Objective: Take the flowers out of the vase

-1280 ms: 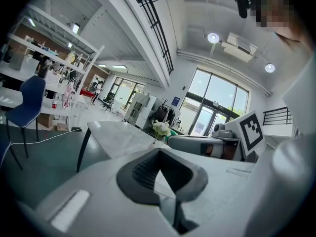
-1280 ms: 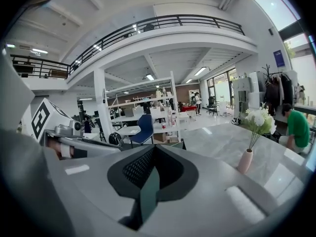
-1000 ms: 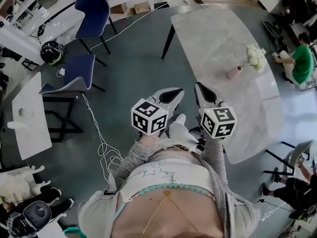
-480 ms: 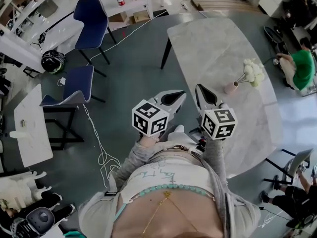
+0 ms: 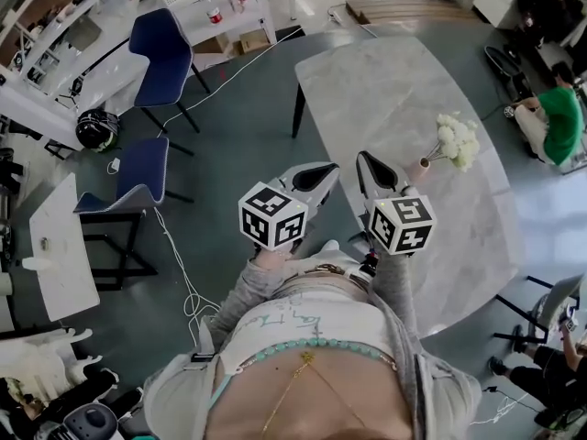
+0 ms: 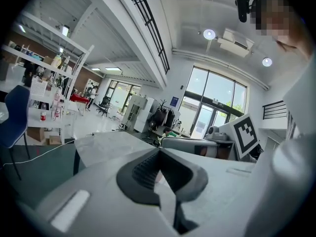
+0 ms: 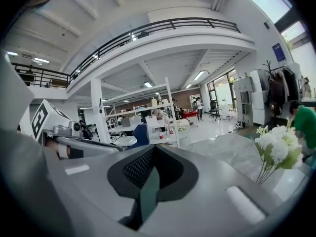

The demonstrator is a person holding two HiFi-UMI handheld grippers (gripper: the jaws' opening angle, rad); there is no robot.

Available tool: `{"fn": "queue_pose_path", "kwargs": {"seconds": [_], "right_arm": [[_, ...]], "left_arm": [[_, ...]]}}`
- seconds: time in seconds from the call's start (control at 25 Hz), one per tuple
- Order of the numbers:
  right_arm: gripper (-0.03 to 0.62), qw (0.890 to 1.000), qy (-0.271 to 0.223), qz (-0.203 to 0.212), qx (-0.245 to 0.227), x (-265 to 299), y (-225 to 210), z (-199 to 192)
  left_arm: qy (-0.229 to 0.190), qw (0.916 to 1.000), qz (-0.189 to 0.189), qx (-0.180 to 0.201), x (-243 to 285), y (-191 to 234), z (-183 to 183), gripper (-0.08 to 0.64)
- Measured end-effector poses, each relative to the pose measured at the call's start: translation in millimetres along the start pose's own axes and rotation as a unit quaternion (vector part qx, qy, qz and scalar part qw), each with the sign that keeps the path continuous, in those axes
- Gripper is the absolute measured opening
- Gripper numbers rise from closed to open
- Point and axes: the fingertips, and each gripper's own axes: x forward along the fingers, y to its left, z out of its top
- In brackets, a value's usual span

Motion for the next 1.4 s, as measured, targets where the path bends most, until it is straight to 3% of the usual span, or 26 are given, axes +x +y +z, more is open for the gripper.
{"fn": "queue_pose_path", "kwargs": {"seconds": [0.32, 0.88, 1.4], "right_arm": [[0.026, 1.000, 0.004, -0.011, 0.007, -10.7, -24.7, -6.1], [0.026, 0.994, -0.012, -0.096, 0.043, -44.2, -72.0, -18.0], [0.027, 0.968, -0.029, -0.235, 0.086, -58.6, -121.2, -11.1]], "left_arm": [[0.016, 0.9997, -0.015, -0.006, 29.6, -7.9, -8.7, 0.000], [0.052, 0.9947, -0.087, 0.016, 75.9, -35.4, -18.8, 0.000], [0.094, 0.9722, -0.211, 0.036, 131.3, -36.1, -0.5, 0.000]]}}
